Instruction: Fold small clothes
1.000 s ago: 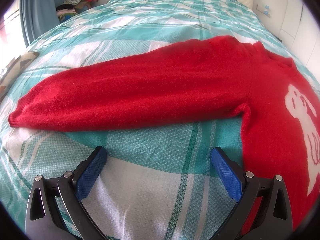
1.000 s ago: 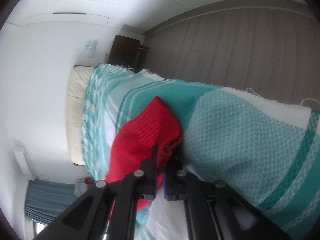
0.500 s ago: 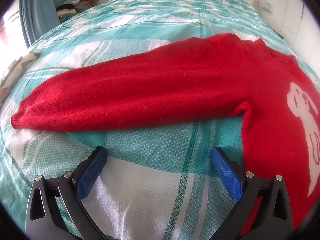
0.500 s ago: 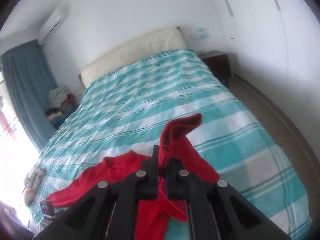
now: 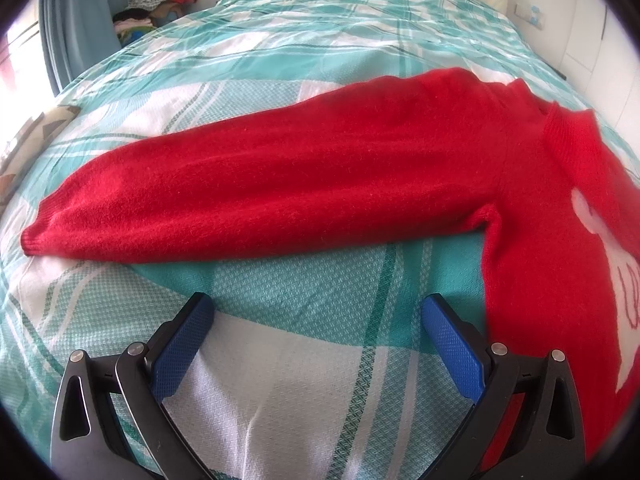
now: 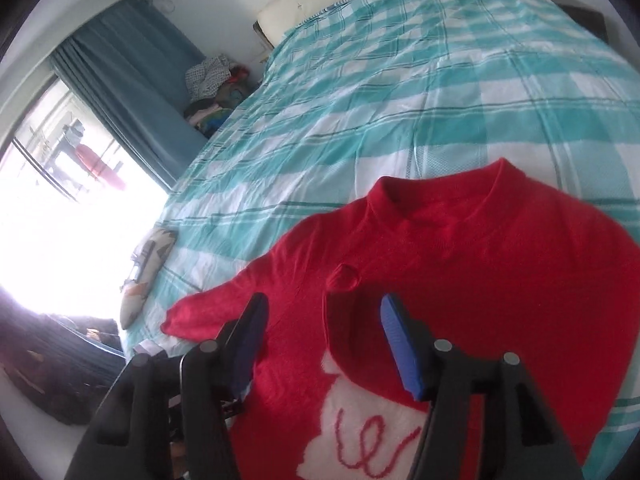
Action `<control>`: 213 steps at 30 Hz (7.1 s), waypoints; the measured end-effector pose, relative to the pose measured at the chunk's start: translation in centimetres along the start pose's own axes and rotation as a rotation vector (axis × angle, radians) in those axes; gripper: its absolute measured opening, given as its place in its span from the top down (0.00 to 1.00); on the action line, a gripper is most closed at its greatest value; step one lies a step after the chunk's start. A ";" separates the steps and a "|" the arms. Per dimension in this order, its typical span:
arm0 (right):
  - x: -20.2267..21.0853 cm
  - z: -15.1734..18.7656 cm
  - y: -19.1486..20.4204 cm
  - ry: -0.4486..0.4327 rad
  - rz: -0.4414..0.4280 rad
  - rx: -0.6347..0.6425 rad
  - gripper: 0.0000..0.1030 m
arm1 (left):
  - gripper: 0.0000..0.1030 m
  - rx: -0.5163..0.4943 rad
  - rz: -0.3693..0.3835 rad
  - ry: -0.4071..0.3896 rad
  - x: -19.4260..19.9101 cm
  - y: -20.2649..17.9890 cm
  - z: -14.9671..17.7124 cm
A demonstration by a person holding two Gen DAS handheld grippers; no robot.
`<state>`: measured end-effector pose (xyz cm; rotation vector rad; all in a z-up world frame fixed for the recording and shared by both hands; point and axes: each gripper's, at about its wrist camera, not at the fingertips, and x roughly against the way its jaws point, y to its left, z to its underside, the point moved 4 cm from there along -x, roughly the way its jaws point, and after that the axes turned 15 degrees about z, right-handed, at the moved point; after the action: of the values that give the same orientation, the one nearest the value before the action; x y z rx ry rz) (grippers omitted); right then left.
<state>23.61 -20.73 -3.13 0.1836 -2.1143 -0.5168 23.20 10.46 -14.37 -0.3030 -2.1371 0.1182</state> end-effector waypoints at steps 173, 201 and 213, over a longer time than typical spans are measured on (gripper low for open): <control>8.0 14.9 -21.5 -0.176 0.826 0.047 0.00 | 0.00 0.114 -0.022 -0.014 1.2 1.2 1.6; 7.9 14.8 -21.6 -0.181 0.823 0.044 0.00 | 0.00 0.114 -0.022 -0.014 1.2 1.2 1.6; 7.9 14.8 -21.6 -0.181 0.823 0.044 0.00 | 0.00 0.114 -0.022 -0.014 1.2 1.2 1.6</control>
<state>5.52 -38.35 -13.61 -0.7085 -2.1456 0.0105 21.41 11.97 -14.49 -0.2121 -2.1379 0.2286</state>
